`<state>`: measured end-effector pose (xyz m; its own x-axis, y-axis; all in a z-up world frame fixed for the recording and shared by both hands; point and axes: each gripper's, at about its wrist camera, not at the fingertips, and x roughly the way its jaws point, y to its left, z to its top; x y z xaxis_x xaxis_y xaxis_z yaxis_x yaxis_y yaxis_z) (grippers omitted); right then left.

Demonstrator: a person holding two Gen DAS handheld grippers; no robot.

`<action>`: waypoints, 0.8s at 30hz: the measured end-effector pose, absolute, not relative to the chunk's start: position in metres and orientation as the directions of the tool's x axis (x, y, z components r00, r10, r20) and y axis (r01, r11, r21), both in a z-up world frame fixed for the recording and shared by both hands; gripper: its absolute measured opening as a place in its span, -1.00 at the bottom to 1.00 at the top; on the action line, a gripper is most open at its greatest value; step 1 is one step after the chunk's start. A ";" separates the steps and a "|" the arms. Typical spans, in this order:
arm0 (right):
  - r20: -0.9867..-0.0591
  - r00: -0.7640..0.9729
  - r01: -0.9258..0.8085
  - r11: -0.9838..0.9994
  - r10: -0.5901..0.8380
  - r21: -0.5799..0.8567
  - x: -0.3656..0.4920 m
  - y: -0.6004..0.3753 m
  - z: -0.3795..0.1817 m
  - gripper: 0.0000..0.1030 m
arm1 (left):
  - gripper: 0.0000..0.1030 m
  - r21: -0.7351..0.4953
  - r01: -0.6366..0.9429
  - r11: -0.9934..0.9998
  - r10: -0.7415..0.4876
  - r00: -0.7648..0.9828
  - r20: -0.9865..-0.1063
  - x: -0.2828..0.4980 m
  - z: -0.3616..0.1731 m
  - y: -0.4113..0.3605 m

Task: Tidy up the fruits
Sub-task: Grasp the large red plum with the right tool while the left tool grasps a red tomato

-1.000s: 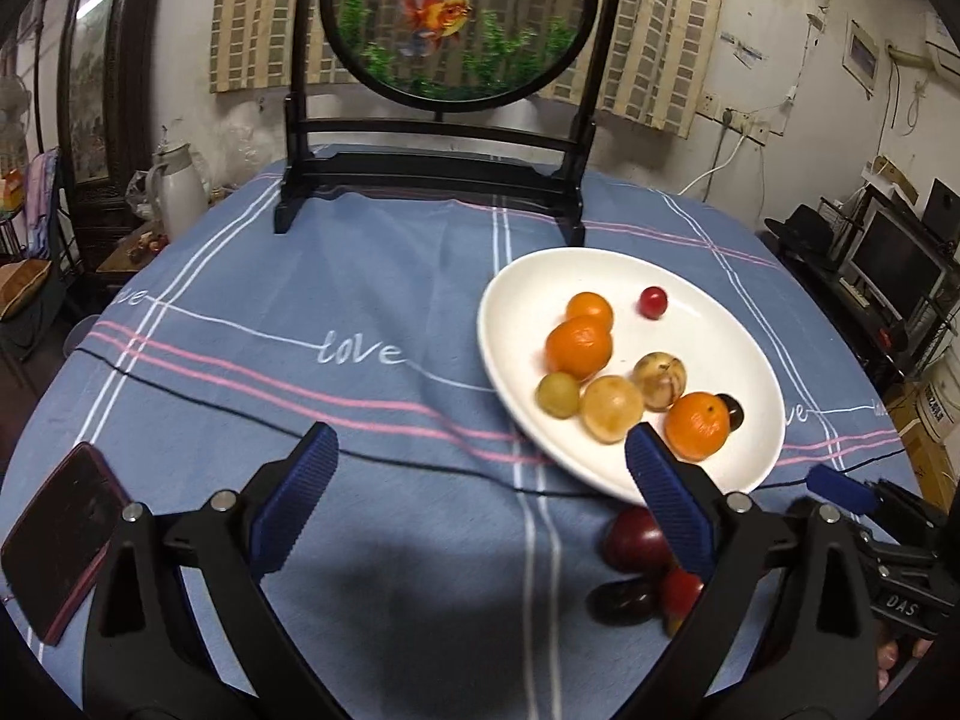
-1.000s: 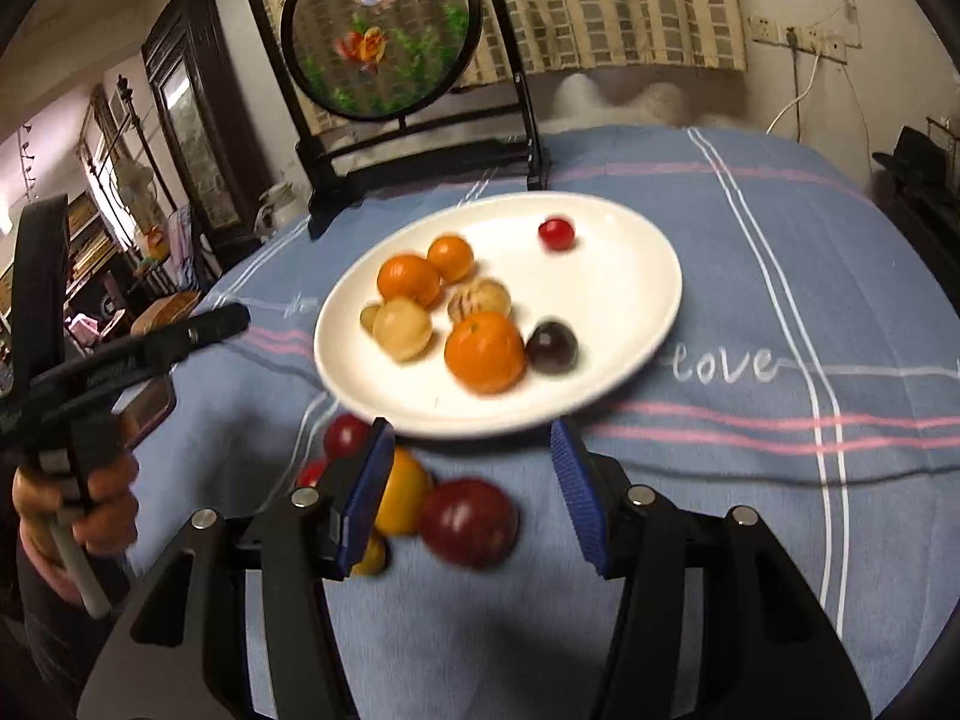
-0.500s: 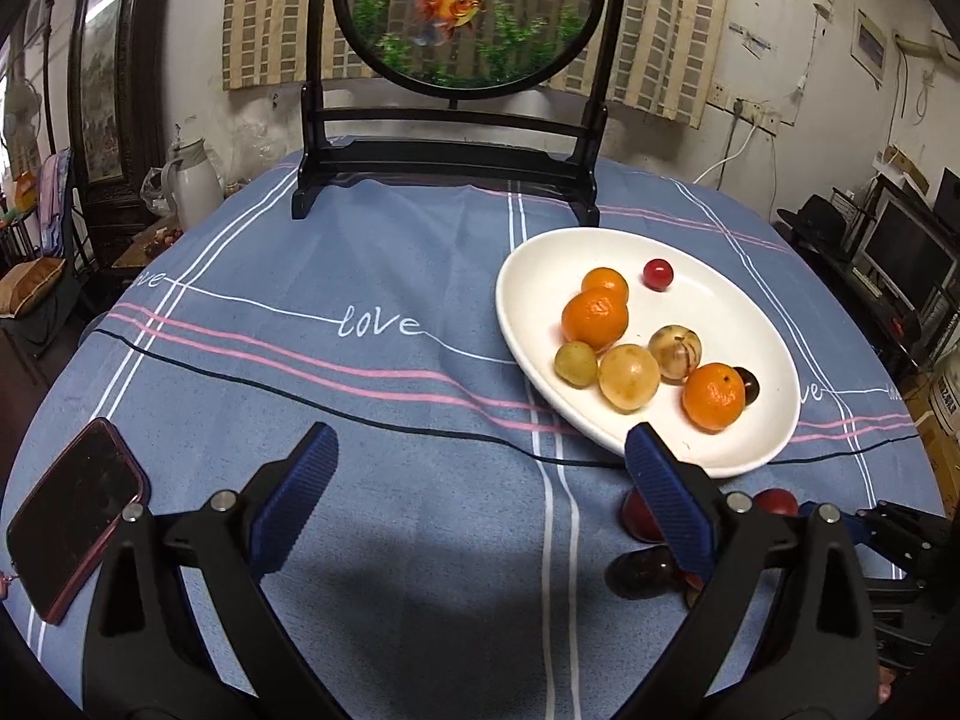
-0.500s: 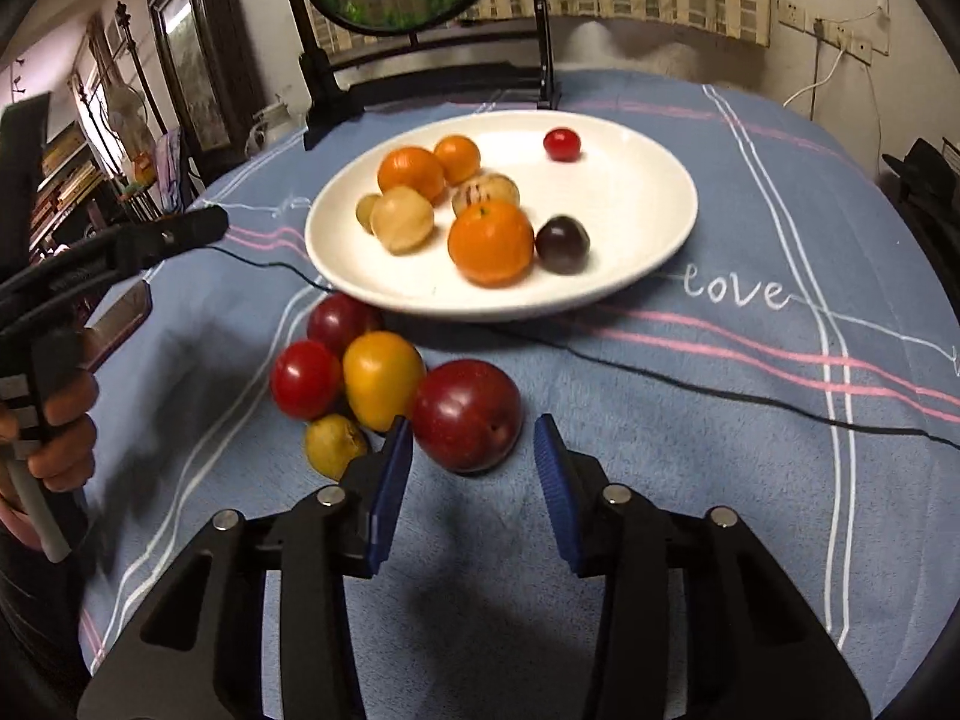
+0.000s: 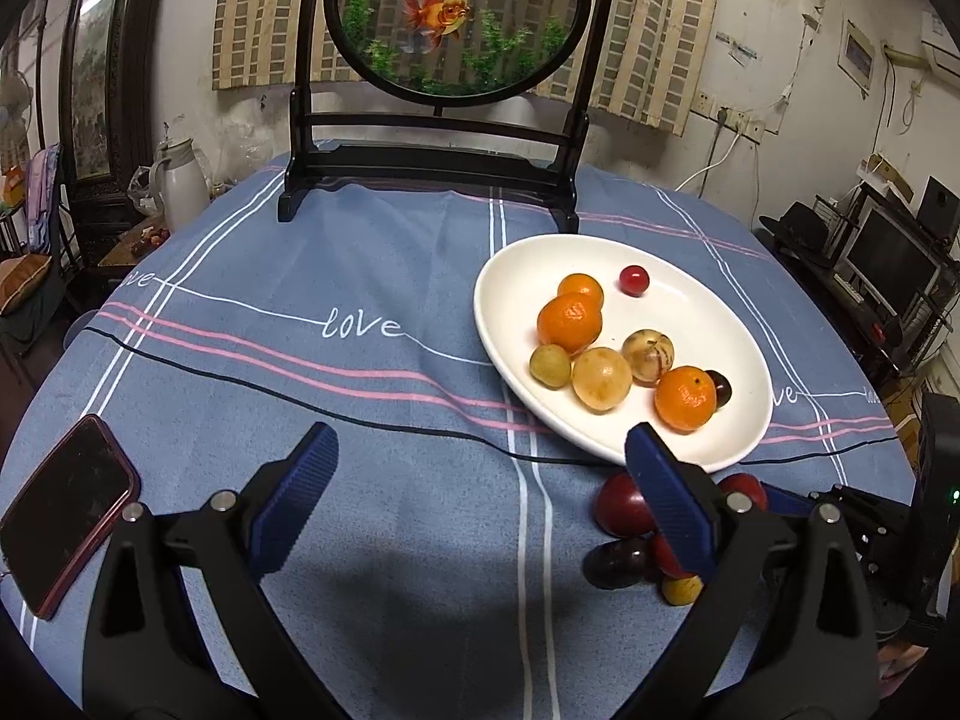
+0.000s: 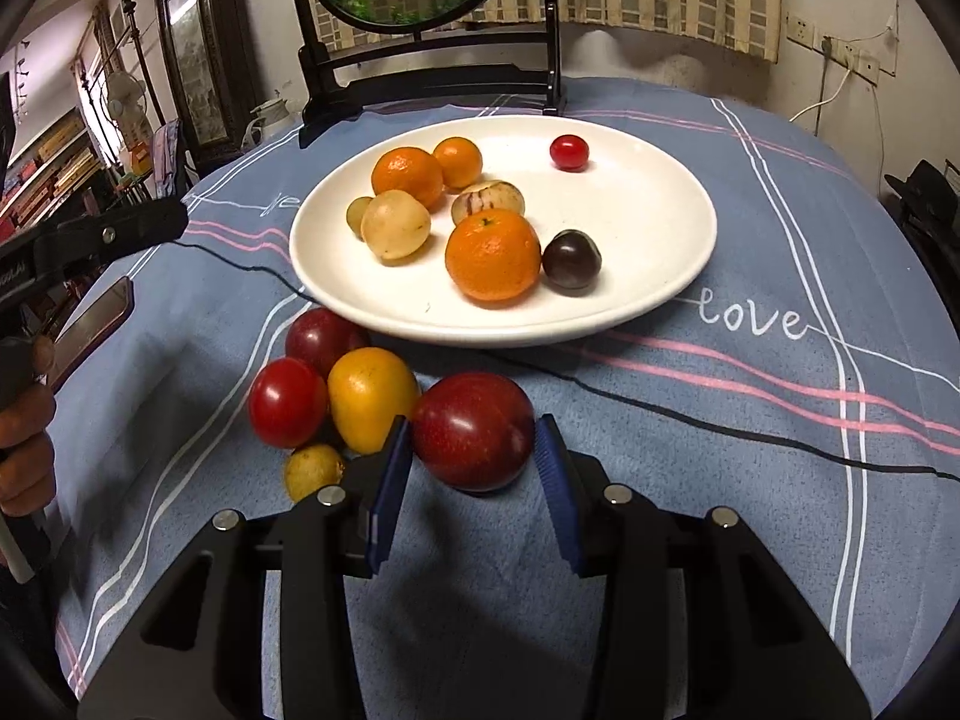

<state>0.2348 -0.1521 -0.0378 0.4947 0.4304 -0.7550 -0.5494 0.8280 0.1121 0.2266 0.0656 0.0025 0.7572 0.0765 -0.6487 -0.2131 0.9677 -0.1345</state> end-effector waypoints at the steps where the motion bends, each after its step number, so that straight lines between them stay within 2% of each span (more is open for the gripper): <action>1: -0.755 0.497 -0.550 0.828 0.429 0.108 0.236 -0.151 -0.037 -0.16 | 0.90 -0.132 -0.215 0.968 0.079 0.756 -0.649 0.226 0.002 0.066; 13: -0.762 0.499 -0.559 0.825 0.413 0.081 0.236 -0.142 -0.041 -0.19 | 0.91 -0.111 -0.216 0.970 0.092 0.750 -0.655 0.228 0.001 0.063; 15: -0.766 0.477 -0.552 0.825 0.430 0.120 0.233 -0.150 -0.038 -0.19 | 0.90 -0.112 -0.201 0.973 0.080 0.752 -0.655 0.228 0.000 0.061; 18: -0.756 0.456 -0.531 0.825 0.470 0.193 0.233 -0.161 -0.032 -0.19 | 0.90 -0.116 -0.122 0.986 0.017 0.758 -0.652 0.224 -0.001 0.051; 21: -0.747 0.486 -0.504 0.844 0.454 0.185 0.233 -0.168 -0.027 -0.19 | 0.87 -0.088 0.002 0.996 -0.057 0.772 -0.633 0.216 -0.002 0.029; 22: -0.749 0.484 -0.497 0.847 0.452 0.190 0.234 -0.170 -0.027 -0.19 | 0.83 -0.073 0.044 0.996 -0.080 0.775 -0.627 0.212 -0.002 0.020; 24: -0.757 0.470 -0.481 0.850 0.455 0.212 0.237 -0.174 -0.029 -0.19 | 0.59 -0.035 0.122 0.992 -0.117 0.775 -0.621 0.205 -0.006 0.002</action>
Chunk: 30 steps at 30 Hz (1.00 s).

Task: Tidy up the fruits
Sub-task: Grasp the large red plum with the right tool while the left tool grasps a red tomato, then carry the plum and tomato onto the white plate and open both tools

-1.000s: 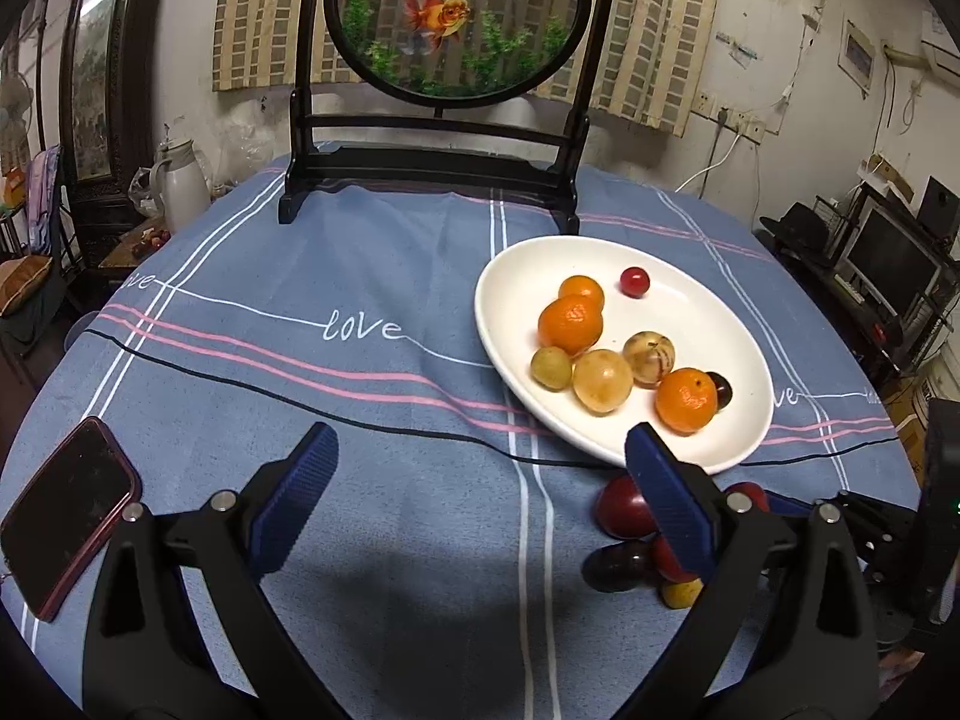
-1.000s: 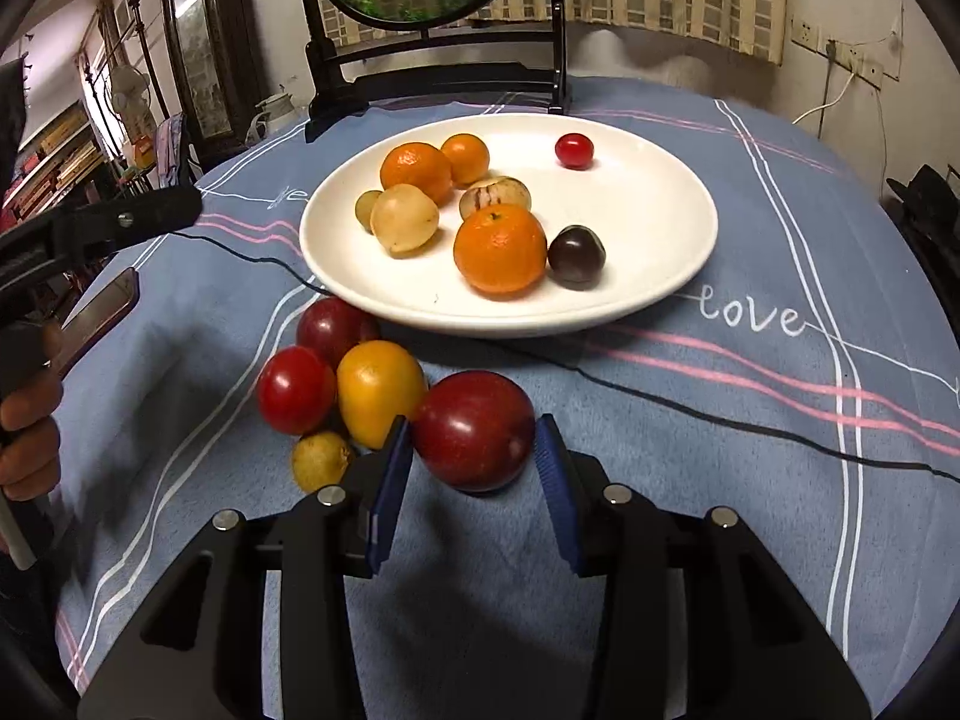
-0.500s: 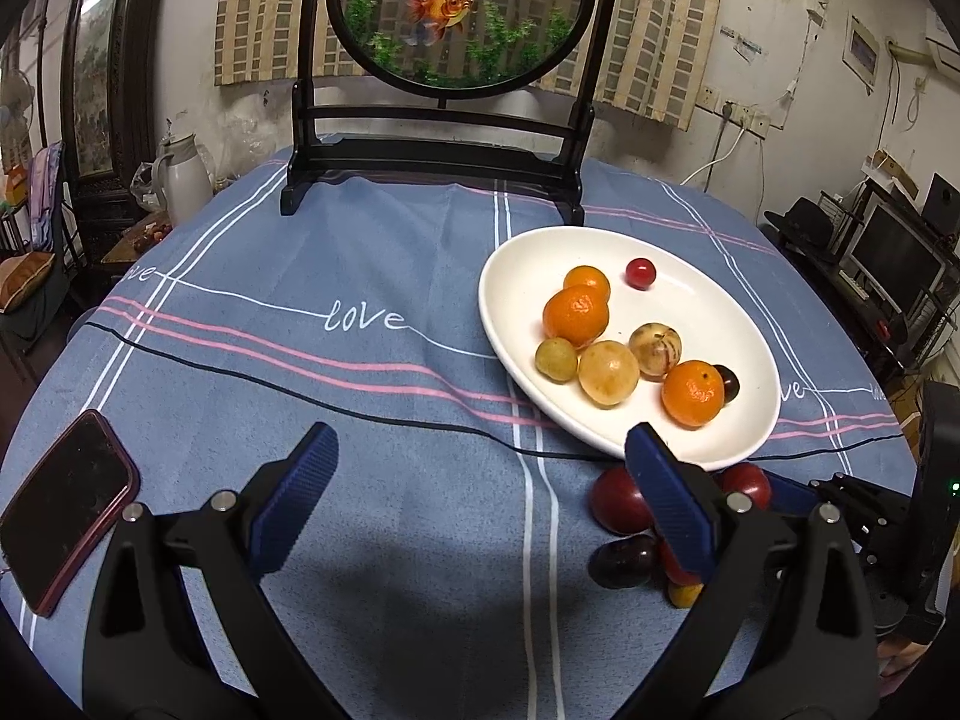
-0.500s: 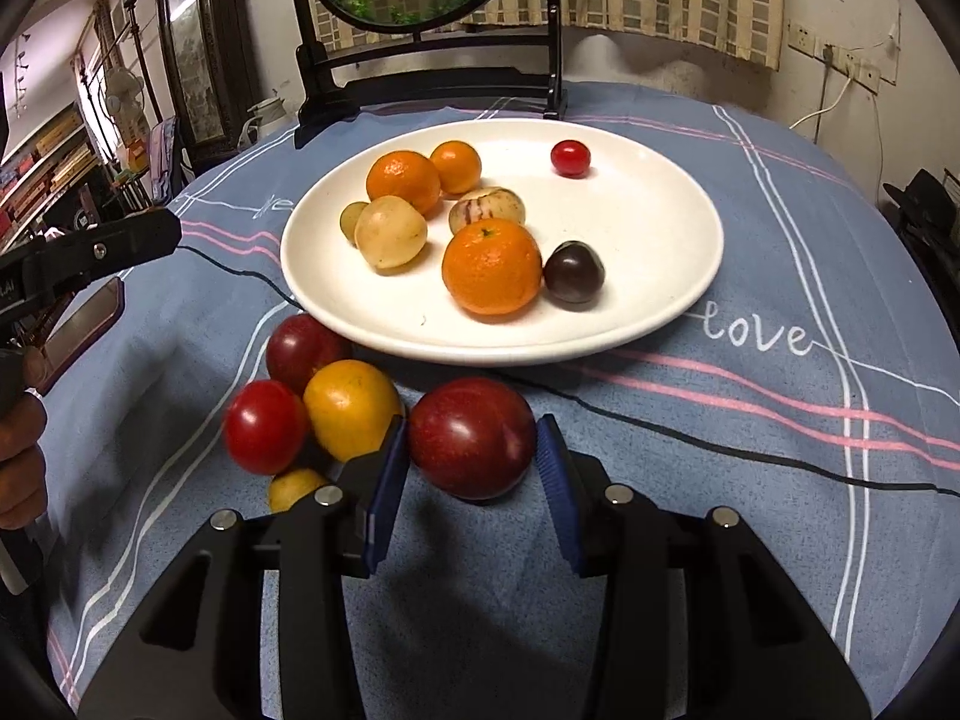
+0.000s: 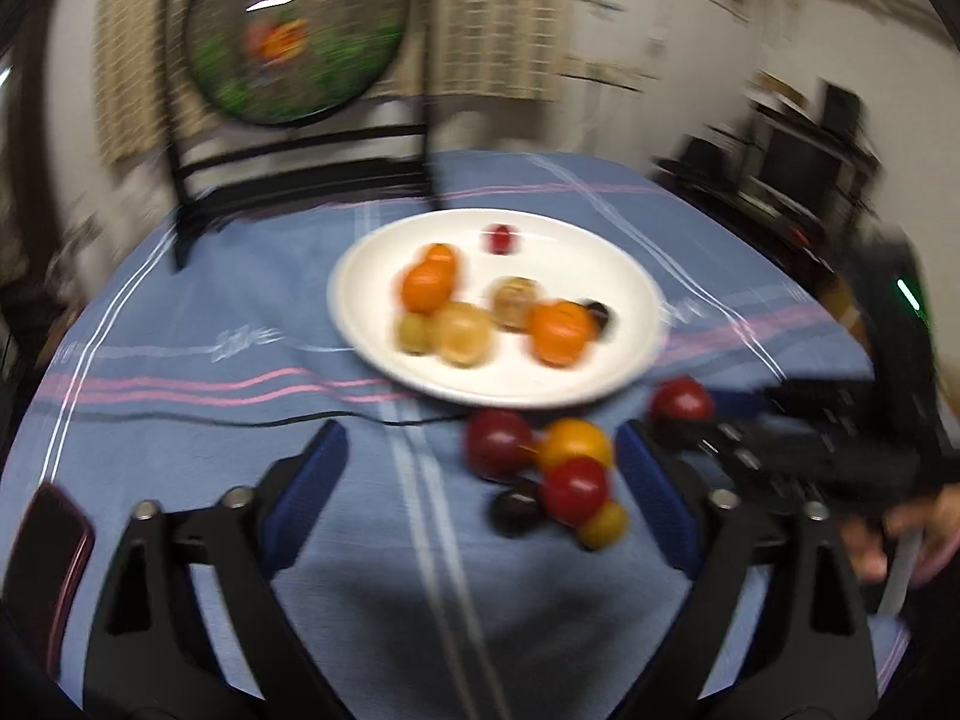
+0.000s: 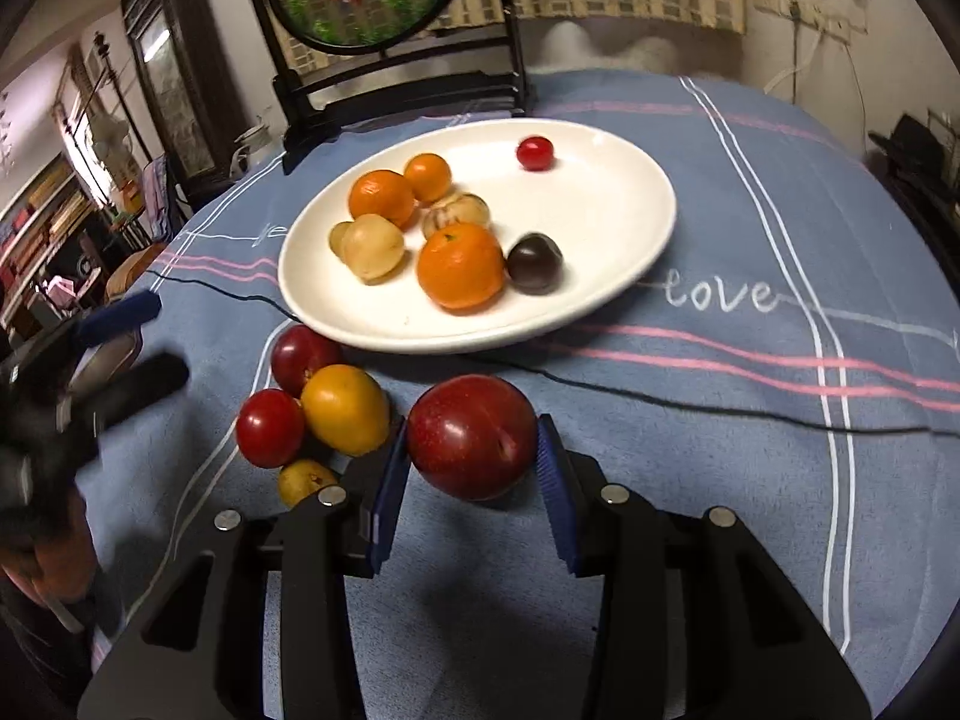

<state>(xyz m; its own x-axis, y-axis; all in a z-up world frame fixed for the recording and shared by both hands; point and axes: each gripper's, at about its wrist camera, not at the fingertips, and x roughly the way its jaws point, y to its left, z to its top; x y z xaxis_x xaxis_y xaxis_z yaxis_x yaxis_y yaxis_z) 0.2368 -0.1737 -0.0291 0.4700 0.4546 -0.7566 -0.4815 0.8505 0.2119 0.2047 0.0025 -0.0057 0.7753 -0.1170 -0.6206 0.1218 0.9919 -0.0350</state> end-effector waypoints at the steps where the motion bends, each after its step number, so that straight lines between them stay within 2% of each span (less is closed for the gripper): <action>1: -0.761 0.459 -0.472 0.852 0.458 0.227 0.239 -0.176 -0.031 -0.19 | 0.52 -0.023 0.151 0.988 -0.132 0.771 -0.623 0.202 -0.008 -0.005; 3: -0.764 0.453 -0.464 0.853 0.459 0.237 0.239 -0.177 -0.031 -0.19 | 0.24 -0.004 0.180 0.984 -0.142 0.763 -0.631 0.202 -0.012 -0.014; 9: -0.768 0.448 -0.461 0.854 0.457 0.240 0.238 -0.178 -0.030 -0.19 | -0.27 -0.032 0.207 0.978 -0.175 0.727 -0.664 0.208 -0.023 -0.019; 16: -0.775 0.431 -0.452 0.854 0.463 0.259 0.239 -0.182 -0.031 -0.19 | -0.29 -0.012 0.241 0.970 -0.185 0.709 -0.680 0.211 -0.030 -0.030; 23: -0.772 0.435 -0.455 0.853 0.464 0.256 0.239 -0.182 -0.030 -0.19 | -0.31 0.045 0.237 0.970 -0.138 0.696 -0.705 0.214 -0.041 -0.038; 25: -0.771 0.437 -0.454 0.854 0.463 0.256 0.240 -0.182 -0.029 -0.19 | -0.37 0.040 0.236 0.971 -0.140 0.697 -0.703 0.214 -0.041 -0.038; 30: -0.769 0.444 -0.451 0.856 0.460 0.252 0.240 -0.182 -0.029 -0.19 | -0.39 0.004 0.226 0.974 -0.160 0.700 -0.696 0.215 -0.039 -0.031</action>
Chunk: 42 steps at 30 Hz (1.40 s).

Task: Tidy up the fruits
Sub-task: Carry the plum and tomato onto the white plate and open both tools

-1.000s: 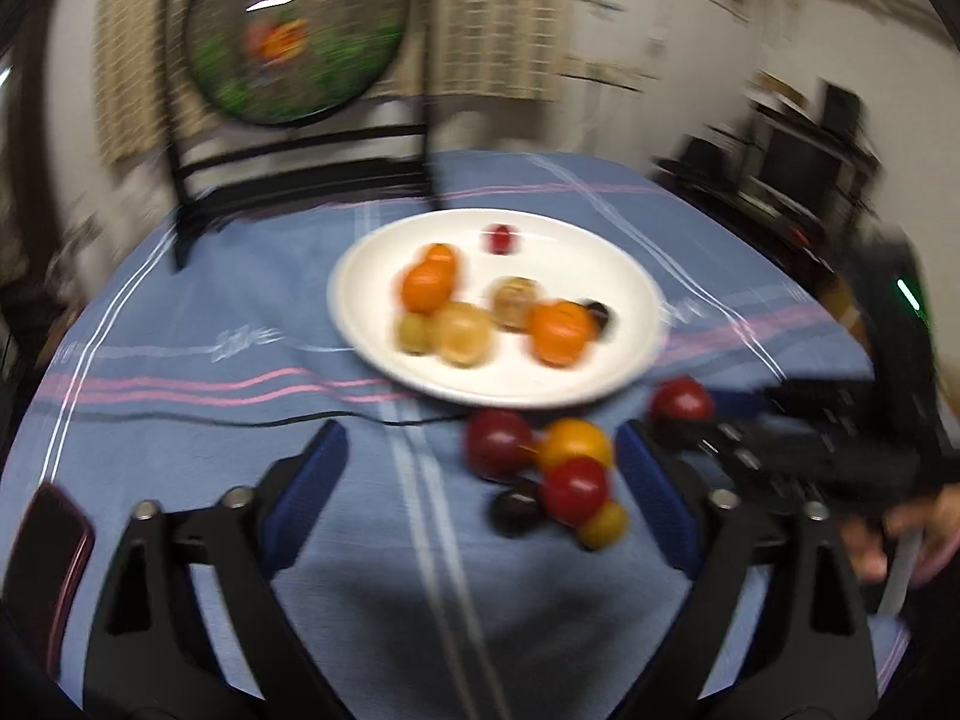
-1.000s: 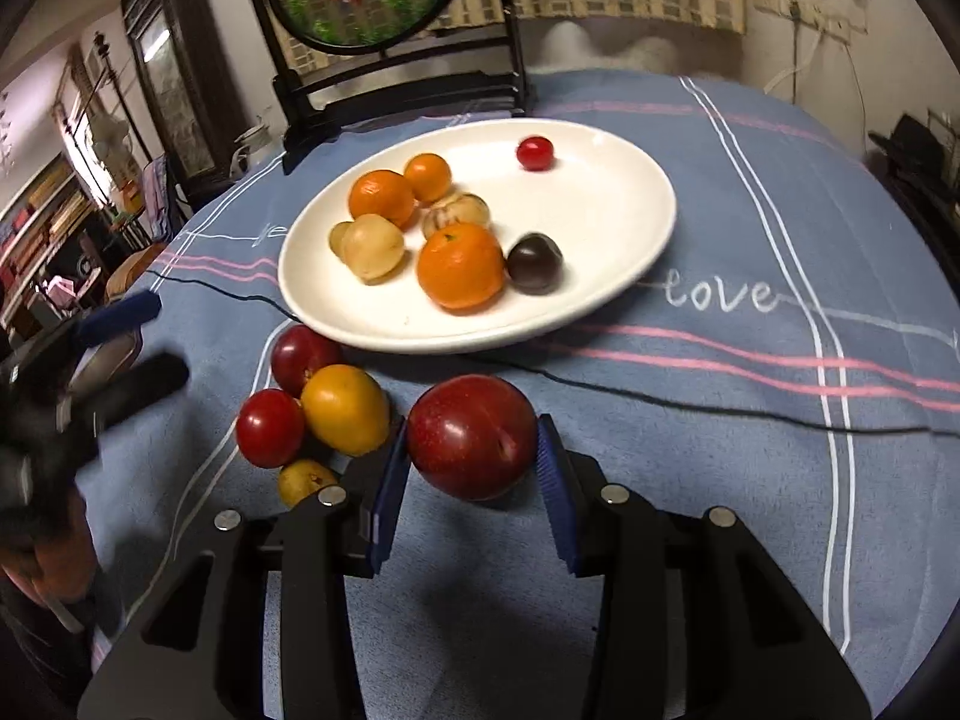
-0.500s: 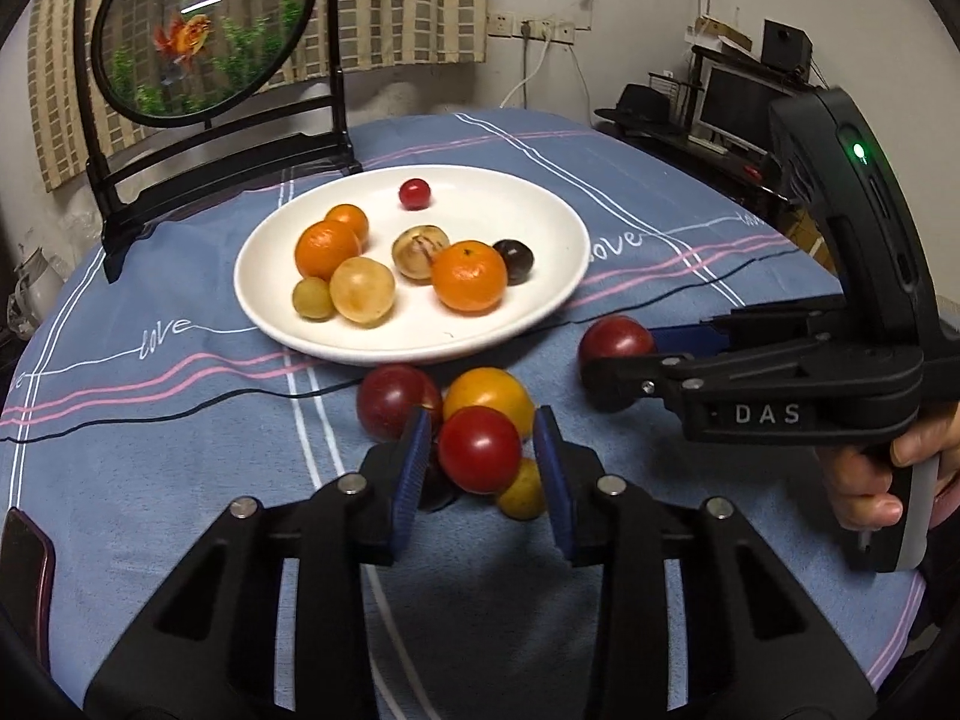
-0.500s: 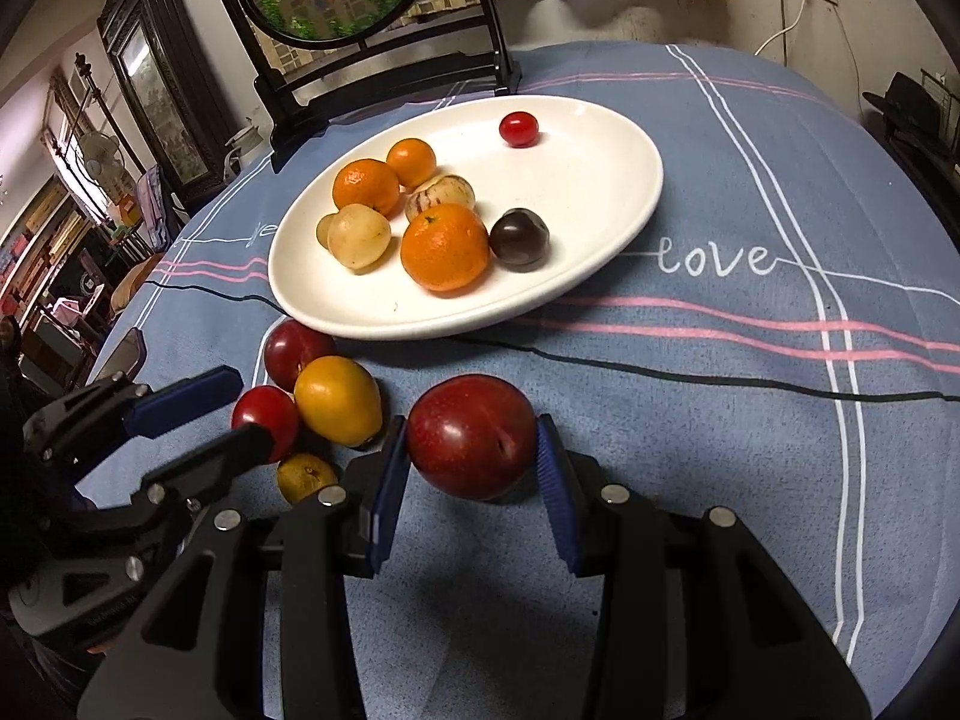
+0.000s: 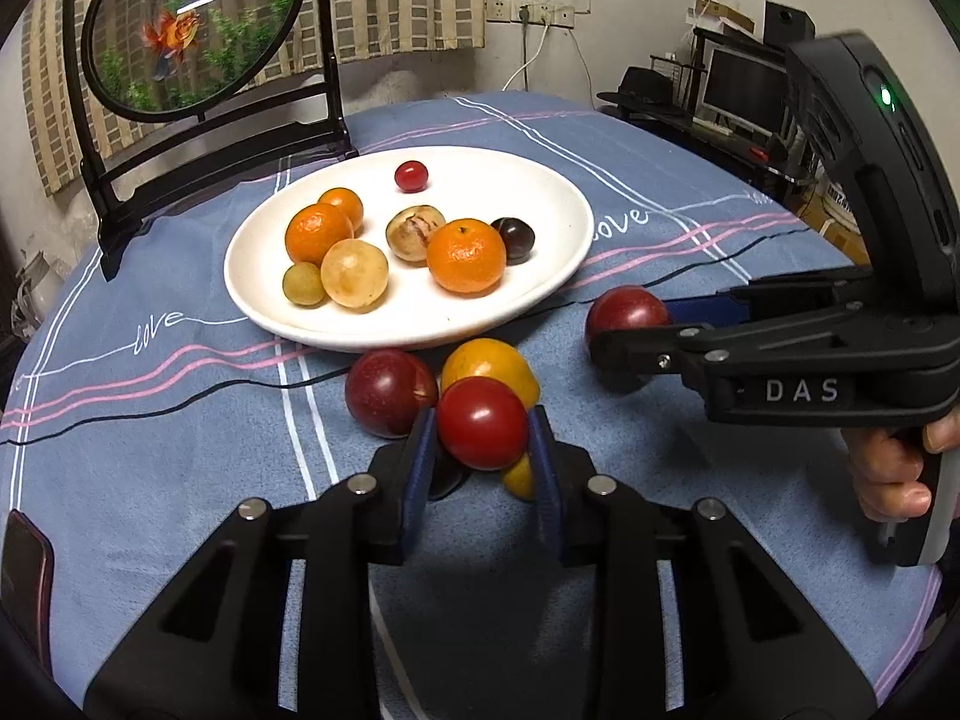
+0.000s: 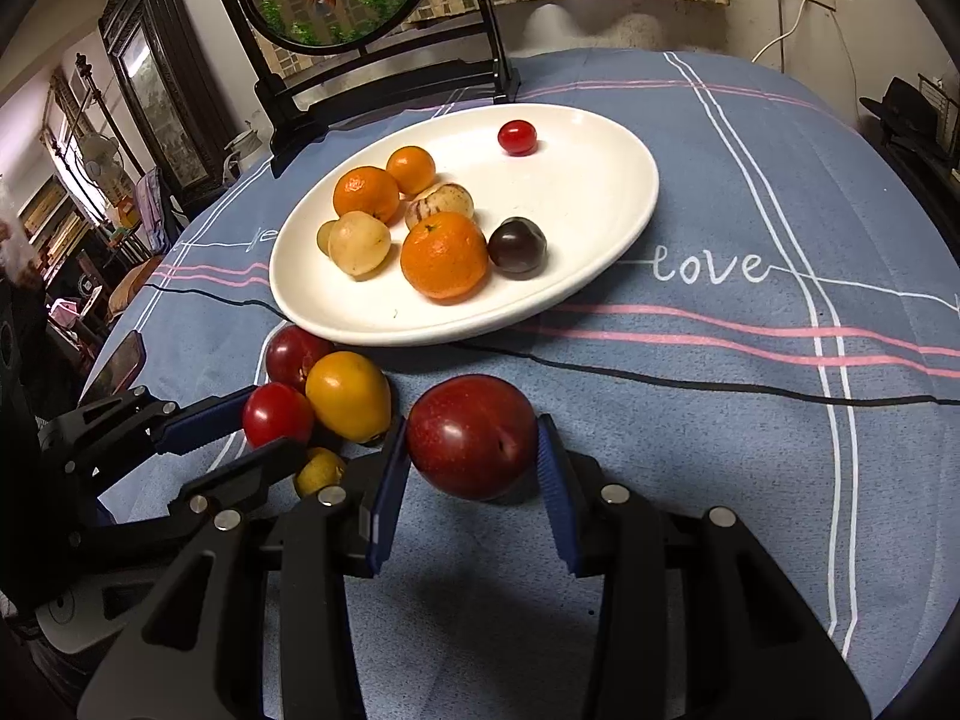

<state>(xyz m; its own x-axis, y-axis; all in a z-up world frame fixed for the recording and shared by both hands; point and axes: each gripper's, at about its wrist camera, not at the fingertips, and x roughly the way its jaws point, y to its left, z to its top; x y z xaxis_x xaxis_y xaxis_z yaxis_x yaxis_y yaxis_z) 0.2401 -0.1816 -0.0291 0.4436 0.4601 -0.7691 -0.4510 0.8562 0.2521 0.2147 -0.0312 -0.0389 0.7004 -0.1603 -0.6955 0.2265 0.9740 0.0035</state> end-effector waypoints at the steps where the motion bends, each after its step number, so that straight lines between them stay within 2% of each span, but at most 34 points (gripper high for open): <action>1: -0.768 0.445 -0.452 0.856 0.460 0.251 0.240 -0.182 -0.029 -0.19 | -0.39 -0.002 0.227 0.974 -0.165 0.704 -0.691 0.214 -0.037 -0.031; 9: -0.755 0.453 -0.464 0.848 0.475 0.255 0.237 -0.183 -0.024 -0.19 | -0.39 -0.062 0.221 0.973 -0.206 0.723 -0.659 0.210 -0.025 -0.021; 14: -0.680 0.513 -0.489 0.830 0.523 0.269 0.234 -0.187 -0.009 -0.19 | -0.39 -0.120 0.202 0.972 -0.233 0.761 -0.606 0.213 -0.007 -0.006; 19: -0.623 0.580 -0.450 0.844 0.525 0.293 0.255 -0.186 -0.004 -0.19 | -0.40 -0.151 0.144 0.978 -0.206 0.780 -0.590 0.248 0.005 0.009; 25: -0.614 0.642 -0.346 0.888 0.459 0.302 0.306 -0.184 -0.014 -0.19 | -0.40 -0.144 0.031 0.989 -0.114 0.781 -0.614 0.299 0.000 0.025; 34: -0.636 0.624 -0.309 0.891 0.454 0.332 0.345 -0.178 -0.028 -0.16 | -0.37 -0.196 -0.049 0.979 -0.096 0.740 -0.666 0.330 -0.013 0.044; 35: -0.640 0.621 -0.314 0.892 0.453 0.327 0.344 -0.177 -0.028 -0.15 | -0.08 -0.206 -0.046 0.978 -0.106 0.734 -0.670 0.329 -0.013 0.044; 36: -0.644 0.614 -0.323 0.890 0.457 0.323 0.342 -0.176 -0.027 0.02 | 0.46 -0.208 -0.048 0.977 -0.106 0.737 -0.668 0.327 -0.012 0.045; 37: -0.641 0.609 -0.336 0.884 0.467 0.325 0.338 -0.176 -0.024 0.18 | 0.64 -0.205 -0.059 0.977 -0.092 0.749 -0.656 0.322 -0.008 0.045; 42: -0.613 0.629 -0.372 0.877 0.479 0.304 0.313 -0.178 -0.008 0.18 | 0.86 -0.224 -0.052 0.973 -0.097 0.791 -0.604 0.294 0.011 0.048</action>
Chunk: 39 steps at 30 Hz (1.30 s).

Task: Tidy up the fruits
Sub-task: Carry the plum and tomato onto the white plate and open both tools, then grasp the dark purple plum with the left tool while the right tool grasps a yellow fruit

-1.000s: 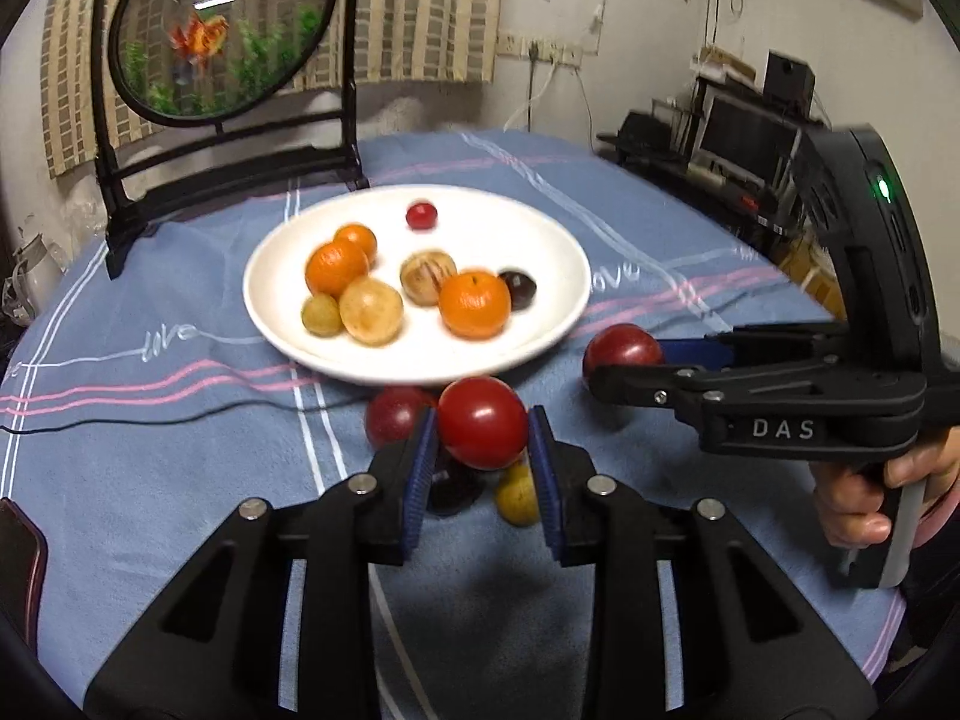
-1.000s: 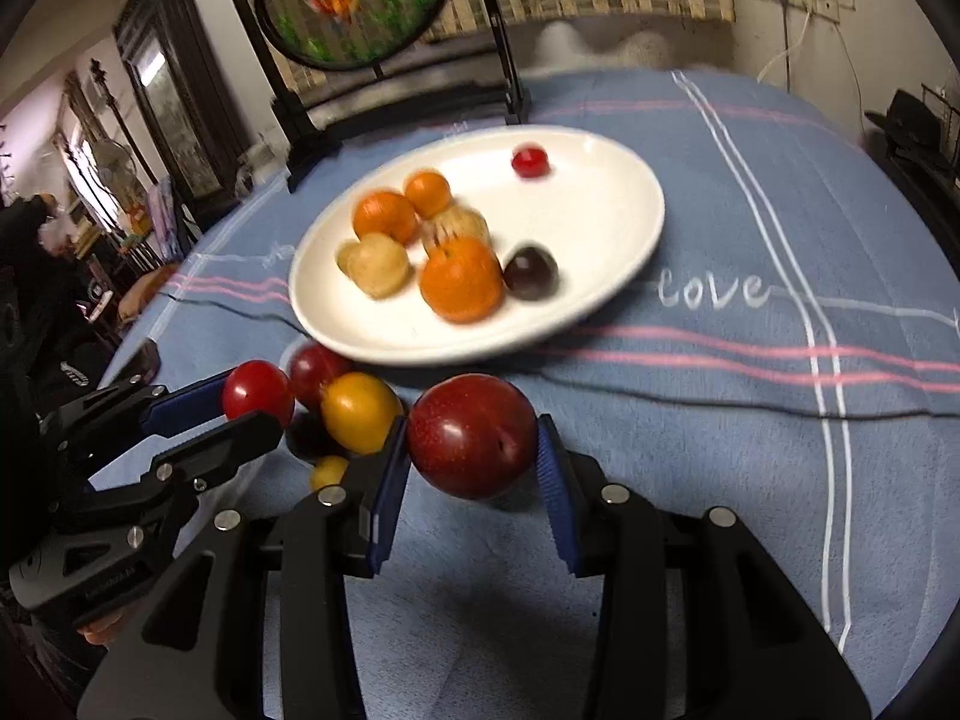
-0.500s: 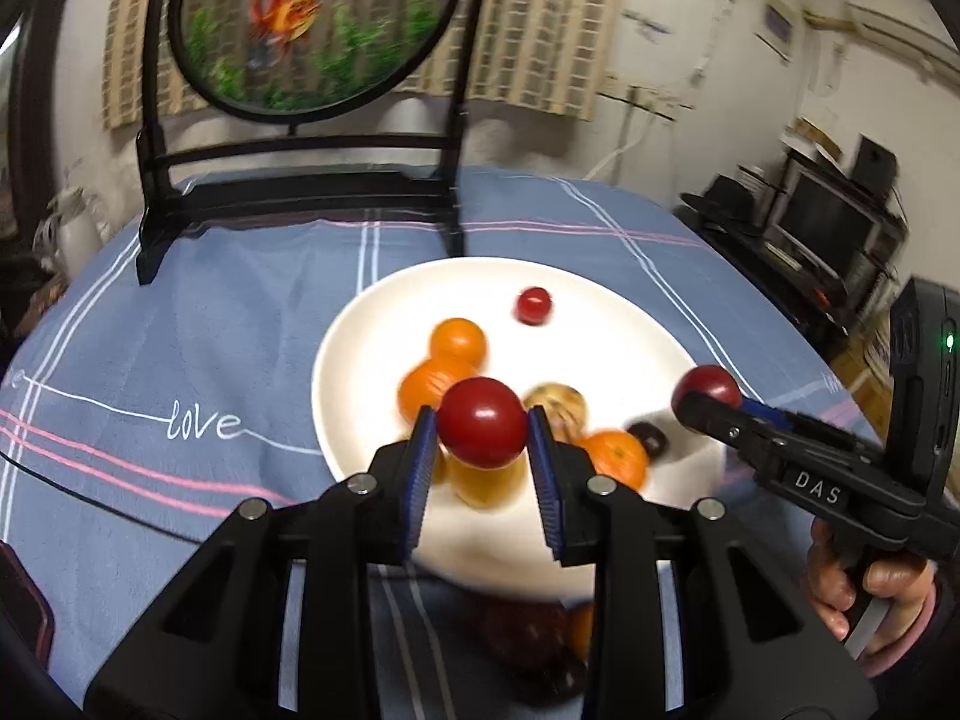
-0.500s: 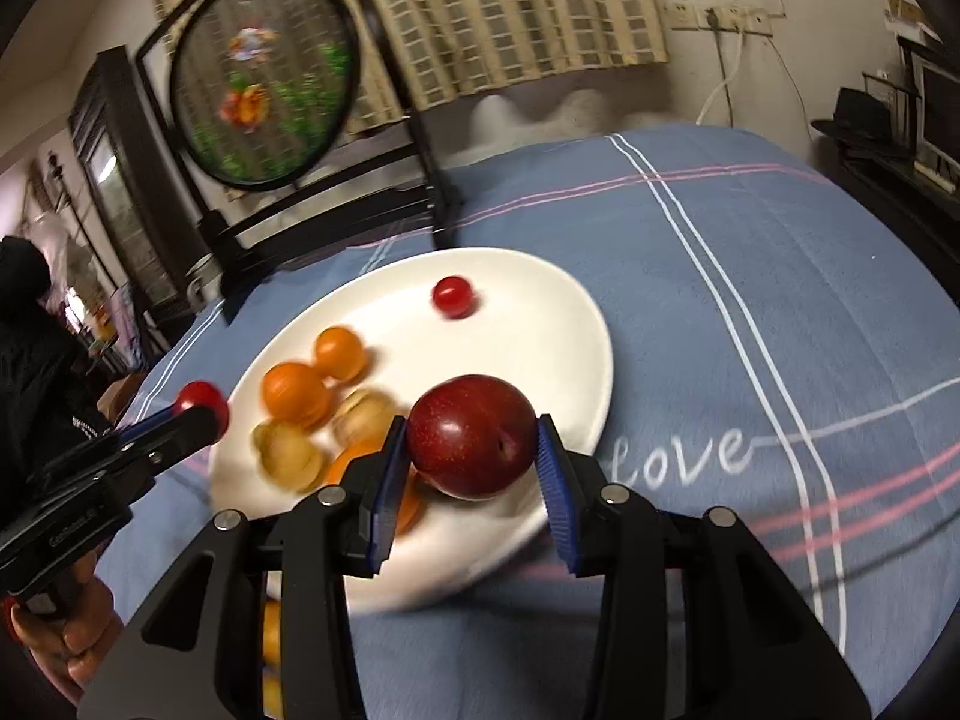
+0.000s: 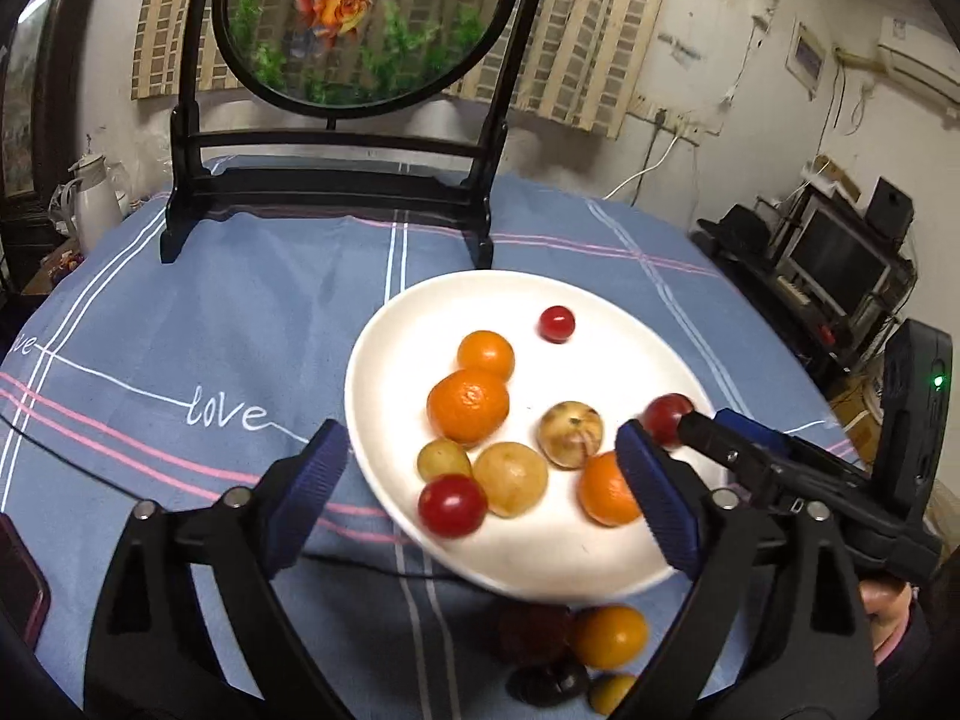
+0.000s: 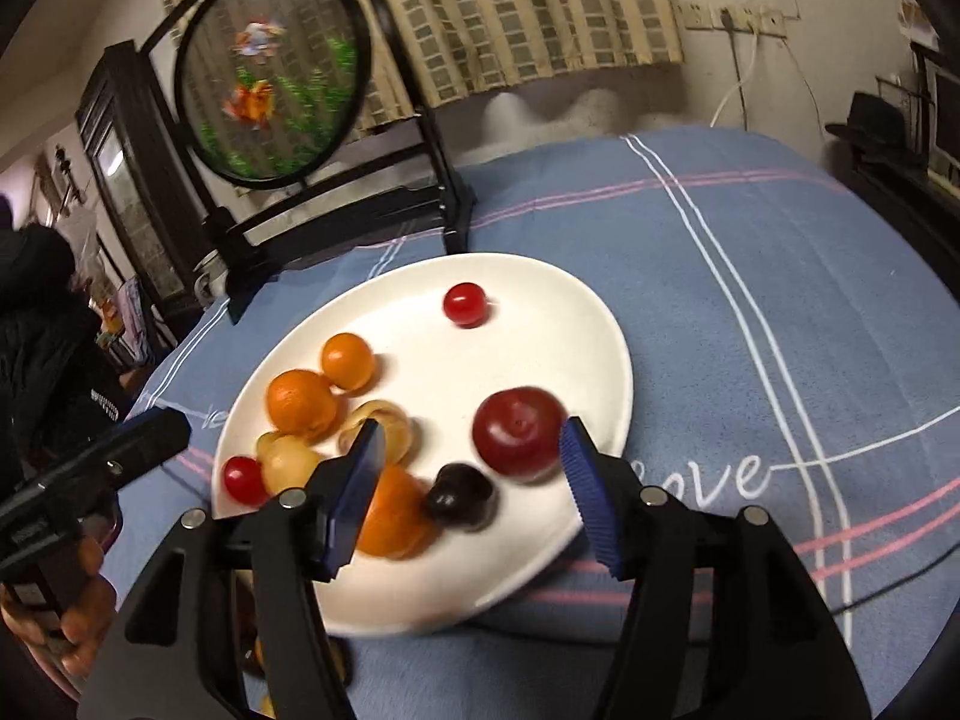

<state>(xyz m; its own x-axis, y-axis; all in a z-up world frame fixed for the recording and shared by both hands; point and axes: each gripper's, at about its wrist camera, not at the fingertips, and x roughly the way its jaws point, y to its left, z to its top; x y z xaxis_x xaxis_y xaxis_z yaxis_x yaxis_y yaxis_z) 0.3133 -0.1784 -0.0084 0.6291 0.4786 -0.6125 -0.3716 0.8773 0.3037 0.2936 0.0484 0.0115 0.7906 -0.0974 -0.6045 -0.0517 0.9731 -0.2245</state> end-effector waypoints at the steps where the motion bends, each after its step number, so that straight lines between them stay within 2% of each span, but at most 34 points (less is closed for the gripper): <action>1: -0.608 0.626 -0.378 0.872 0.488 0.312 0.308 -0.179 -0.007 0.18 | 0.88 -0.228 -0.058 0.972 -0.093 0.795 -0.599 0.289 0.014 0.049; 7: -0.583 0.575 -0.427 0.819 0.574 0.384 0.263 -0.184 0.002 0.19 | 0.91 -0.270 -0.102 0.957 -0.093 0.777 -0.623 0.267 0.008 0.061; 10: -0.600 0.546 -0.488 0.804 0.585 0.340 0.237 -0.177 0.003 0.19 | 0.91 -0.289 -0.112 0.951 -0.100 0.770 -0.630 0.254 0.004 0.066; 15: -0.659 0.505 -0.546 0.798 0.557 0.257 0.211 -0.165 -0.004 0.19 | 0.92 -0.154 -0.195 0.969 0.063 0.791 -0.608 0.236 0.007 0.066; 18: -0.715 0.431 -0.575 0.778 0.550 0.252 0.204 -0.154 -0.015 0.19 | 0.92 -0.160 -0.211 0.964 0.068 0.780 -0.622 0.233 0.003 0.071; 22: -0.742 0.399 -0.638 0.744 0.538 0.197 0.191 -0.138 -0.020 0.18 | 0.92 -0.171 -0.227 0.959 0.069 0.768 -0.636 0.231 0.000 0.075; 24: -0.745 0.419 -0.657 0.740 0.519 0.146 0.183 -0.131 -0.022 0.13 | 0.92 -0.168 -0.229 0.959 0.072 0.768 -0.636 0.228 0.000 0.075; 26: -0.753 0.421 -0.659 0.741 0.506 0.129 0.183 -0.128 -0.027 -0.02 | 0.92 -0.155 -0.235 0.959 0.086 0.769 -0.633 0.228 0.001 0.074; 30: -0.776 0.375 -0.638 0.748 0.507 0.180 0.194 -0.126 -0.038 -0.22 | 0.92 -0.164 -0.237 0.958 0.080 0.765 -0.639 0.229 0.001 0.076; 37: -0.780 0.377 -0.635 0.753 0.500 0.175 0.198 -0.116 -0.044 -0.23 | 0.92 -0.163 -0.238 0.958 0.083 0.770 -0.633 0.228 0.002 0.075; 39: -0.783 0.376 -0.631 0.756 0.496 0.175 0.200 -0.115 -0.046 -0.30 | 0.92 -0.168 -0.238 0.957 0.079 0.767 -0.637 0.228 0.001 0.076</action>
<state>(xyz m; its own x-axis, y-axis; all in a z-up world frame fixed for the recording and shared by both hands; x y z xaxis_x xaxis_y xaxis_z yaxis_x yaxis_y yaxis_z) 0.2003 -0.1146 -0.0464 0.3762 0.4957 -0.7828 -0.6309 0.7558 0.1753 0.2282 0.0758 0.0014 0.7669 0.0787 -0.6369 -0.2376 0.9567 -0.1679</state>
